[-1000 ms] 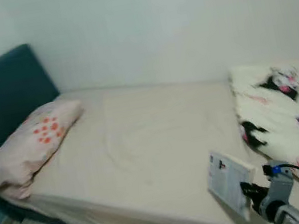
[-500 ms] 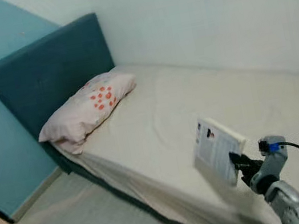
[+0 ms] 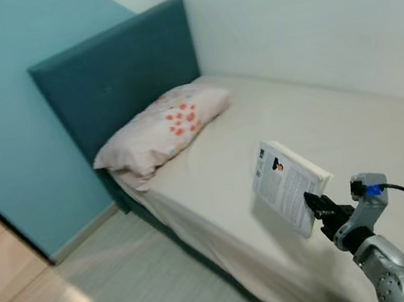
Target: Clean up the room
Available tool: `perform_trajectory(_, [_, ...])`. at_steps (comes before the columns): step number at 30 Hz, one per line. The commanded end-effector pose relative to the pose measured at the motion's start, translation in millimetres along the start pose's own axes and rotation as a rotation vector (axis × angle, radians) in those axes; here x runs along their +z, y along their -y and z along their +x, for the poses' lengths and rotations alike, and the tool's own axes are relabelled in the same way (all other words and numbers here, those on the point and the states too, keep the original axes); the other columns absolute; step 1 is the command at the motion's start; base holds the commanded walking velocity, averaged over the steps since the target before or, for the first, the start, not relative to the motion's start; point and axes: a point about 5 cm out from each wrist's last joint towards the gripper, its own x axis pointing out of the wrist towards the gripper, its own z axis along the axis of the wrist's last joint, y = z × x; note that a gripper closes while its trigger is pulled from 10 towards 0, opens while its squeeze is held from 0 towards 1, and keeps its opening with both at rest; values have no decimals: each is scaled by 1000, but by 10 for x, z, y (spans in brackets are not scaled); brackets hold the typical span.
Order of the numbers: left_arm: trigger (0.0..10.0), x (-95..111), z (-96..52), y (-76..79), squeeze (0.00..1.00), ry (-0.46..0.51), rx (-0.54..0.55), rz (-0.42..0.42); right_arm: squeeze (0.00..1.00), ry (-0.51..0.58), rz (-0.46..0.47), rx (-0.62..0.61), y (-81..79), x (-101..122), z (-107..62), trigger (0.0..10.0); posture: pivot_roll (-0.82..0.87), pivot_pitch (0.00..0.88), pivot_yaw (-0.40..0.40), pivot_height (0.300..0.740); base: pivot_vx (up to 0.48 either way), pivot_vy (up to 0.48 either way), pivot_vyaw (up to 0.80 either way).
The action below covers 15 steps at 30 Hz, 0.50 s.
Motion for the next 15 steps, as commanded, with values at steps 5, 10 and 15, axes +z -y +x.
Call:
perform_trajectory(5, [10000,-29,-4,-17,0,-14,2,1,0,4,-15,49,-93,31,37,10000,-63,0,66,740,480,0,719])
perform_trajectory(10, [10000,-17,-1,-2,0,-11,-3,2,0,2,-24,89,-138,47,35,10000,-67,0,67,740,480,0,719])
perform_trajectory(15, [10000,-25,0,9,0,-14,-7,6,0,-5,-32,81,-124,43,13,10000,-69,0,65,740,480,0,719])
